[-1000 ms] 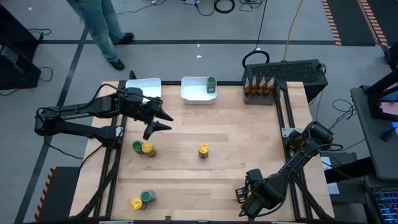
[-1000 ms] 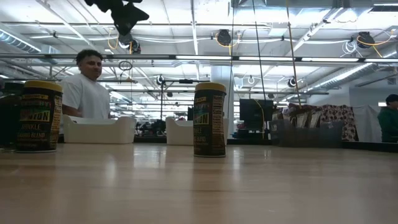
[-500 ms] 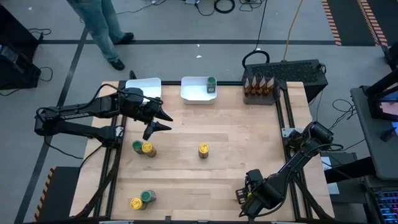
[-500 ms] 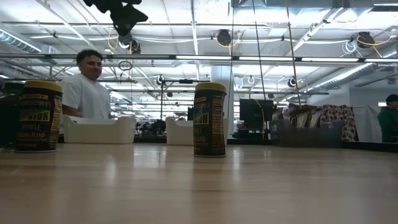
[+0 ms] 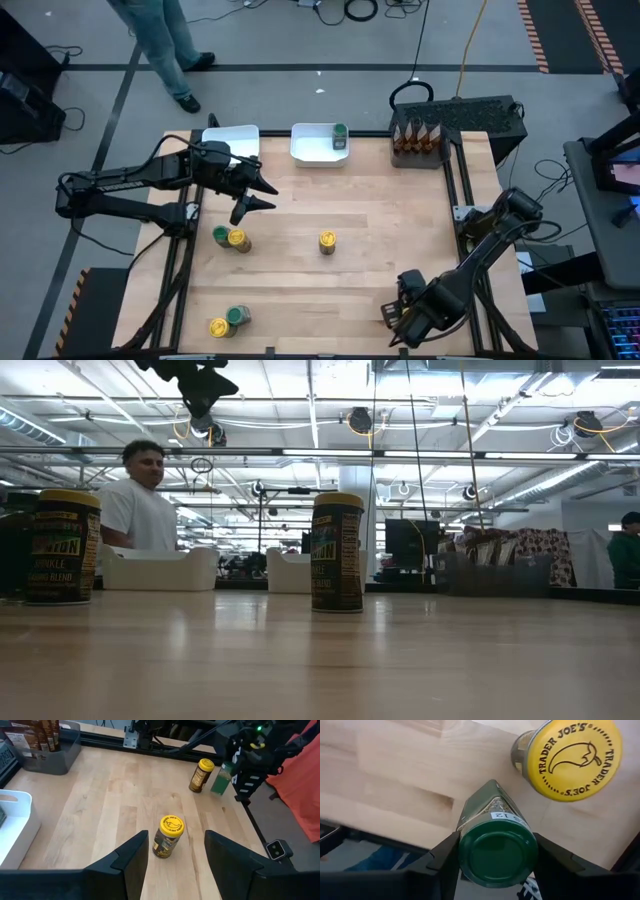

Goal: Sort spices by type
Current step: Put the bottom right green seasoning bottle into the right white bin

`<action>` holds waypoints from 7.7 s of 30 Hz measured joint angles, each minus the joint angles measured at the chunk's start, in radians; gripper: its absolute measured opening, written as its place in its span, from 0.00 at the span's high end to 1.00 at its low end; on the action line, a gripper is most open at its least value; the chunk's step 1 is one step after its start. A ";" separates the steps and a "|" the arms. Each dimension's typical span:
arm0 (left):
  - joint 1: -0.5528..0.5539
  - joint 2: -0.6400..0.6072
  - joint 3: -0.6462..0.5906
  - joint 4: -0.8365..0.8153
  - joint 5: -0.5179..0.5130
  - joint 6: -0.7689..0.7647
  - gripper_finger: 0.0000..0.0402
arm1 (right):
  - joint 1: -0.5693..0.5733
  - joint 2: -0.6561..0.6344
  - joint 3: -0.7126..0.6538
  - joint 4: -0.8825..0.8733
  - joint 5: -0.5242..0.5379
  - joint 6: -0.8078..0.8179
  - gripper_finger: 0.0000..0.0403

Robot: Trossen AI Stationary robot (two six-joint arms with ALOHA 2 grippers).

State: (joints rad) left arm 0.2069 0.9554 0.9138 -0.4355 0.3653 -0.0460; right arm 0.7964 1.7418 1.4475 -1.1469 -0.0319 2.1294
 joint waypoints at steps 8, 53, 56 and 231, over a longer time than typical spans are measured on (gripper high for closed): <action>0.000 0.000 0.000 0.000 -0.001 0.002 0.51 | -0.052 -0.084 0.000 0.056 0.000 -0.075 0.55; 0.173 -0.131 0.001 0.092 -0.183 -0.066 0.51 | -1.296 -0.133 0.241 0.367 -0.079 -1.920 0.54; 0.195 -0.131 0.001 0.116 -0.201 -0.097 0.51 | -1.350 -0.086 0.241 0.394 -0.103 -2.006 0.54; 0.271 -0.120 0.001 0.063 -0.201 -0.159 0.51 | -1.311 0.634 0.900 0.137 0.142 -2.220 0.26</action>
State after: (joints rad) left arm 0.4777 0.8356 0.9146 -0.3728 0.1640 -0.2050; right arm -0.5148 2.3753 2.3478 -1.0101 0.1104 -0.0909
